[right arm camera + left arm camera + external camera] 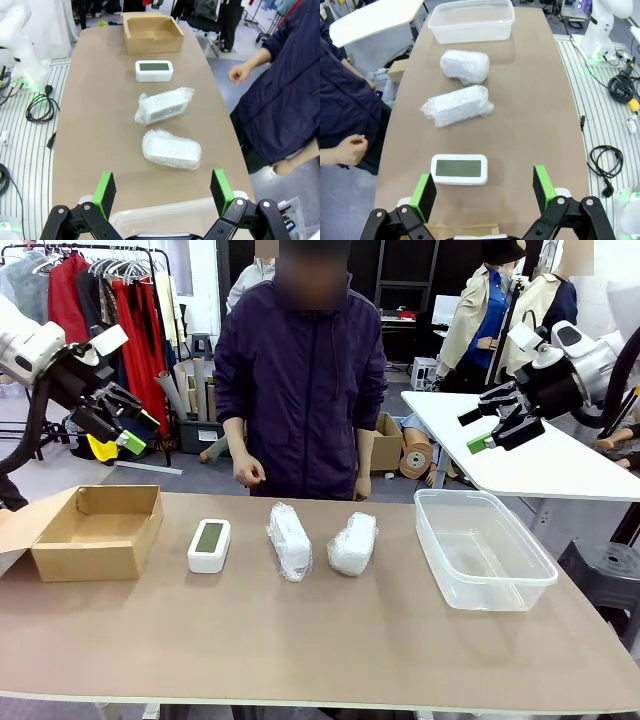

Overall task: Separate and place wrapped and unwrapped clocks.
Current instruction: Pick up the Digital clock indicated by the person.

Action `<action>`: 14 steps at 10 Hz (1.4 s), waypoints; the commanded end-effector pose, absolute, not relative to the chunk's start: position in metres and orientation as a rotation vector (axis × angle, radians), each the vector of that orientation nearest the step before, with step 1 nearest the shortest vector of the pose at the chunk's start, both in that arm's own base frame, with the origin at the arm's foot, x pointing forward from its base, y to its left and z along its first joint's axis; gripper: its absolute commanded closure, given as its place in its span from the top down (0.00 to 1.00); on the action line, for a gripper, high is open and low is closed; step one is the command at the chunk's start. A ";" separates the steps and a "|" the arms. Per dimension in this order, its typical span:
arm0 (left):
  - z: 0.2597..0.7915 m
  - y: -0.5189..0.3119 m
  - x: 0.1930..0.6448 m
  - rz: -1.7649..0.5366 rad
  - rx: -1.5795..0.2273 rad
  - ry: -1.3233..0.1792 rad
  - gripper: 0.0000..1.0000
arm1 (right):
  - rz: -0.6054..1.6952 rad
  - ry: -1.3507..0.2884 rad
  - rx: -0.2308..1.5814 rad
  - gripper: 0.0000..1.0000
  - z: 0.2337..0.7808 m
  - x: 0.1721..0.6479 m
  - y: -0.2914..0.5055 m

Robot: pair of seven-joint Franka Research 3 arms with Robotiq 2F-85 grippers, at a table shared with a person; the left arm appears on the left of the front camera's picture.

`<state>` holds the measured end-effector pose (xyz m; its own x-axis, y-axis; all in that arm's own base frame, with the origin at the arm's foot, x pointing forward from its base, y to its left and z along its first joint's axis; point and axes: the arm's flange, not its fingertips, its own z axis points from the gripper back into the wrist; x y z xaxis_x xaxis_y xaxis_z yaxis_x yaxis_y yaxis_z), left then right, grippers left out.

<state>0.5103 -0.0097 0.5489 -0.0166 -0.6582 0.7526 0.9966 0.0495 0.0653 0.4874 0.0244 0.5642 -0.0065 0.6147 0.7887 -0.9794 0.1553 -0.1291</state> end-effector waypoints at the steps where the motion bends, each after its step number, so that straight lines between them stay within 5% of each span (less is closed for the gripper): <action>1: 0.549 -0.009 0.509 -1.446 -0.600 -0.732 1.00 | 1.363 -0.854 0.547 1.00 0.564 0.487 0.026; 14: 0.549 -0.009 0.509 -1.446 -0.600 -0.732 1.00 | 1.363 -0.854 0.547 1.00 0.564 0.487 0.026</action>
